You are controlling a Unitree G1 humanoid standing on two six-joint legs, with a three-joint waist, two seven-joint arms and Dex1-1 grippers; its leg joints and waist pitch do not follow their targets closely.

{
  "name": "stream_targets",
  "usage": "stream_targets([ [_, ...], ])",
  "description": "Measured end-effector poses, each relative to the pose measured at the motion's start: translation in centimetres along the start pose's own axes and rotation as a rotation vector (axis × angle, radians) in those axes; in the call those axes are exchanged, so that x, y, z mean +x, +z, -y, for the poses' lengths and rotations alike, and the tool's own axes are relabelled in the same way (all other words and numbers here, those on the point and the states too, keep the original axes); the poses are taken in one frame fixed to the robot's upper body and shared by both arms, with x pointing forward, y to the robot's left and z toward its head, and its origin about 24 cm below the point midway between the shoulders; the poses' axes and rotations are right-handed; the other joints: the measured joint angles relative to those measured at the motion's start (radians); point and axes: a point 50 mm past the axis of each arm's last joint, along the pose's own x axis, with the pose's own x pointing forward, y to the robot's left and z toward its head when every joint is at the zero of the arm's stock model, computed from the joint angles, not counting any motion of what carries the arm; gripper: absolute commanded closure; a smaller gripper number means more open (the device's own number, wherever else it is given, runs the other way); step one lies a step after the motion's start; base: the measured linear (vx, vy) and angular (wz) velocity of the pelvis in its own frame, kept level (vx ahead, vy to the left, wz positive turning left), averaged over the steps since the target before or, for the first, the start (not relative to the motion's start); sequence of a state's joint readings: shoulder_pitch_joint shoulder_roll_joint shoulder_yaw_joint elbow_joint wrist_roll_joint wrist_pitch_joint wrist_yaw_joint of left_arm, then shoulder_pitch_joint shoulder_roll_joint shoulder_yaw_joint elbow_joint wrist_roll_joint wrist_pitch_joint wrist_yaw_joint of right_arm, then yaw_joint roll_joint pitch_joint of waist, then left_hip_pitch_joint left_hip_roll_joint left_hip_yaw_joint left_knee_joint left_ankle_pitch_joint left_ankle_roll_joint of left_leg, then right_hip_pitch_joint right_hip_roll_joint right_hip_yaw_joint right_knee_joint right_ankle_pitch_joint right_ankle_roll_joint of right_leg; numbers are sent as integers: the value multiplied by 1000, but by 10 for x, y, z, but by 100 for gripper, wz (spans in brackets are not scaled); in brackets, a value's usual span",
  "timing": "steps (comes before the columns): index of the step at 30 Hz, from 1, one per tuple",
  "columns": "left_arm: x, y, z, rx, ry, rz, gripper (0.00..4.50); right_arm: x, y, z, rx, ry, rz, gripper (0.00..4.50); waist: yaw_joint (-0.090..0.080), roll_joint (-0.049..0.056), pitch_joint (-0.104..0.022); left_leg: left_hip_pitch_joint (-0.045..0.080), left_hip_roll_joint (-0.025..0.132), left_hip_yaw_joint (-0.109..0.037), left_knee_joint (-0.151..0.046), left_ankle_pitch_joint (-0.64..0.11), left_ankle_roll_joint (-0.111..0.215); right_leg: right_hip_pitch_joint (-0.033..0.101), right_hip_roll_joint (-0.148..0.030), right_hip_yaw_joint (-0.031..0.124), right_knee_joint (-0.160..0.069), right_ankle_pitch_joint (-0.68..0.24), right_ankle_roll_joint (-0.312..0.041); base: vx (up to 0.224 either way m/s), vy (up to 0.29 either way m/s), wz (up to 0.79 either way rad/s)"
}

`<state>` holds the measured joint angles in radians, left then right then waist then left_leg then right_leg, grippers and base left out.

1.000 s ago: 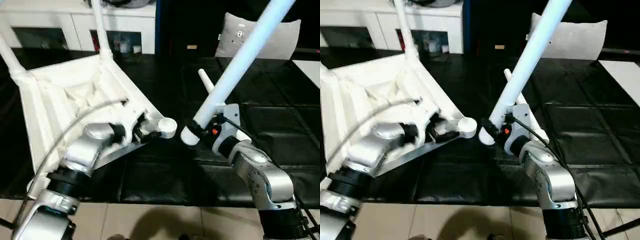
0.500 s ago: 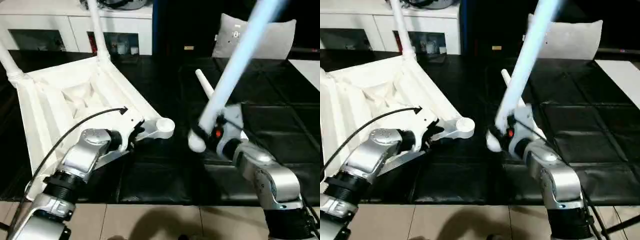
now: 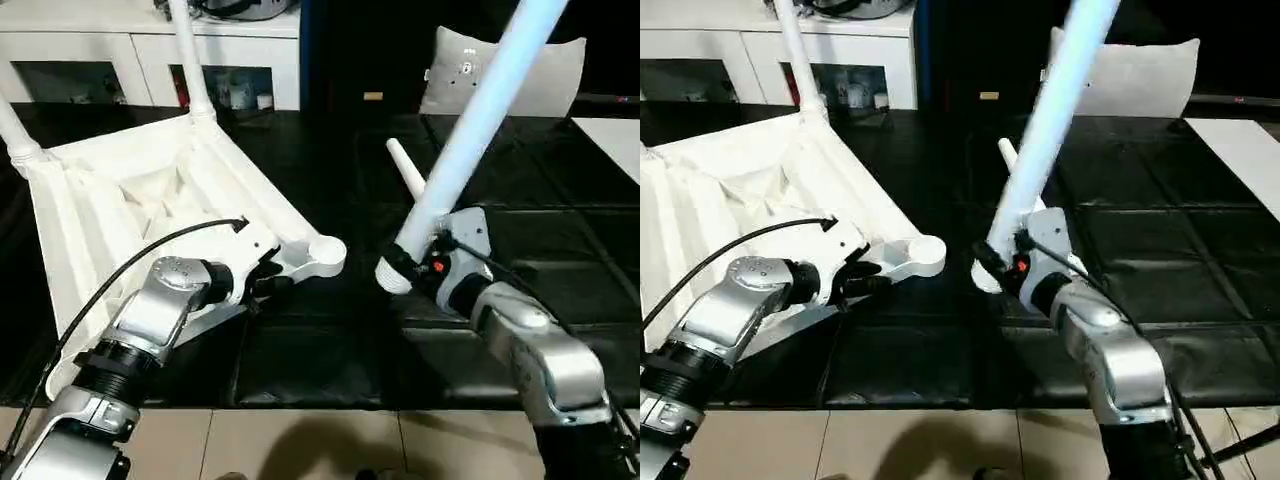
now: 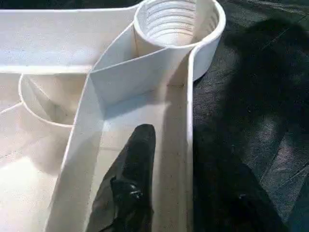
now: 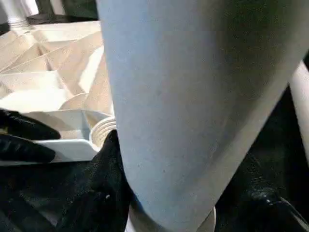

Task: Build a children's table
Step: Insert table leg to table base

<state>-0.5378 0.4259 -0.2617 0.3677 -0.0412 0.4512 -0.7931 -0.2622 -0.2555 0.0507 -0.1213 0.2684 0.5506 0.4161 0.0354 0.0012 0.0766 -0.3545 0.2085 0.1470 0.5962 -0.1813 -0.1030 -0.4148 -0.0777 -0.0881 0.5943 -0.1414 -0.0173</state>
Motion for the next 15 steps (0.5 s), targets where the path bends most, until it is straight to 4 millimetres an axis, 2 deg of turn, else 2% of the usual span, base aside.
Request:
stream_targets([
  [15,-2,-2,2,101,-84,7,446,-3,2,-2,16,118,0,261,-1,1,-1,2,0,0,0,0,0,2,0,0,-1,0,0,0,0,0],
])
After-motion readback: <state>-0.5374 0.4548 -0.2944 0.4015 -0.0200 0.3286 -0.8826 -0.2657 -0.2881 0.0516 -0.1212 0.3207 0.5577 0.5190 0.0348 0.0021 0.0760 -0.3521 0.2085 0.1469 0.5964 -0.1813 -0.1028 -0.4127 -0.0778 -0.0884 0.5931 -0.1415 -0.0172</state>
